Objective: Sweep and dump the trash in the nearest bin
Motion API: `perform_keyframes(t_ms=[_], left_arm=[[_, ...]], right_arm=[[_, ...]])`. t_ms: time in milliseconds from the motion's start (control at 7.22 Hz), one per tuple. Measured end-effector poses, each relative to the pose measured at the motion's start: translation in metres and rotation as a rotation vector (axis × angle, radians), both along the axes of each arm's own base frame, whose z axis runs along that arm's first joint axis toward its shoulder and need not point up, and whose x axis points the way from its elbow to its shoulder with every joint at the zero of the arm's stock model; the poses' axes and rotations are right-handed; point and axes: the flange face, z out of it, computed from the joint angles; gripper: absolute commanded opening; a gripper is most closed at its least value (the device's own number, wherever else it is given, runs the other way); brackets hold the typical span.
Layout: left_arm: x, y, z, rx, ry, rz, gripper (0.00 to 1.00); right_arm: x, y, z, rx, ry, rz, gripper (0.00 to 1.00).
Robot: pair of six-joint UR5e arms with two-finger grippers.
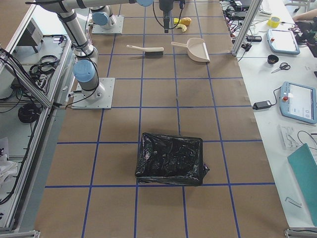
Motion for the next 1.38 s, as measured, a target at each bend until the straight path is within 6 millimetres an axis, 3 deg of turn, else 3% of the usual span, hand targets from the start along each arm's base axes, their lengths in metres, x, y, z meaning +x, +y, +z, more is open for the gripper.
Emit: perform_keyframes(t_ms=[554, 831, 1108, 1385], left_arm=[[0.001, -0.003, -0.003, 0.001, 0.001, 0.002, 1.0], [0.002, -0.017, -0.008, -0.029, 0.0, 0.006, 1.0], [0.003, -0.041, -0.015, -0.035, -0.001, 0.009, 1.0], [0.006, -0.077, -0.019, -0.041, -0.018, 0.01, 1.0]], right_arm=[[0.0, 0.0, 0.0, -0.001, 0.001, 0.0, 1.0], [0.005, 0.005, -0.005, 0.014, -0.002, 0.02, 1.0], [0.038, 0.028, -0.041, 0.094, 0.002, 0.097, 1.0], [0.094, 0.076, -0.098, 0.194, 0.027, 0.223, 1.0]])
